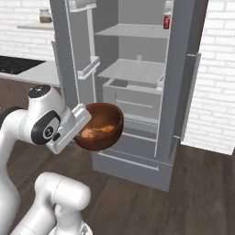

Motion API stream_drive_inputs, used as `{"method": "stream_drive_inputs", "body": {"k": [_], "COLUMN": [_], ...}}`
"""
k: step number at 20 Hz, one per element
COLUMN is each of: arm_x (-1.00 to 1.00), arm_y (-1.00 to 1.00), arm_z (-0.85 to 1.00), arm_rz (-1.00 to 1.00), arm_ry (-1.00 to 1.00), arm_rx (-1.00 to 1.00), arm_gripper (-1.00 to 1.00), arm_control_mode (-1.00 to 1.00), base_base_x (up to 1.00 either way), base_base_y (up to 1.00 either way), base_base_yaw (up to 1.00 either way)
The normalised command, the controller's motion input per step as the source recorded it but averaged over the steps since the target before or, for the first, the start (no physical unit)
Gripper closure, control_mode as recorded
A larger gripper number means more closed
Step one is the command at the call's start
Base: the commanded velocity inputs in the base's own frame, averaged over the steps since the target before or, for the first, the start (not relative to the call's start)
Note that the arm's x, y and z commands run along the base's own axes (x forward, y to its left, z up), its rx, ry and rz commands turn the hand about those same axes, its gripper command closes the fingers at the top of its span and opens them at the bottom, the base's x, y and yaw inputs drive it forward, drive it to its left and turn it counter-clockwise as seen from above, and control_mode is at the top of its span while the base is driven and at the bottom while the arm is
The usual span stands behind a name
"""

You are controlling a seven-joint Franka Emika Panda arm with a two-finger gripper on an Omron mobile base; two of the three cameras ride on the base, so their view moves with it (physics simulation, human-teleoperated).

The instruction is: Pick the chicken drumstick and onion from their plates and place them in the bowl. Then put the bowl in the fridge.

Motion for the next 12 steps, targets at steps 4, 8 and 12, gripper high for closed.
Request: {"method": "stream_drive_inputs", "body": {"k": [4, 8, 12], "arm_x": [0.0, 0.0, 0.0], "arm_y": [0.0, 0.0, 0.0], "arm_z": [0.0, 0.0, 0.0], "arm_rz": [0.0, 0.0, 0.0], "arm_ry": [0.0, 0.0, 0.0], "arm_rx": [0.0, 0.0, 0.0], "arm_gripper": [1.0, 1.0, 1.0], "arm_control_mode": [1.0, 1.0, 1.0], "base_base_x": [1.0, 0.99, 0.71], "base_base_y": [0.17, 0.07, 0.2], "base_base_yaw": [-0.2, -0.22, -0.25]}}
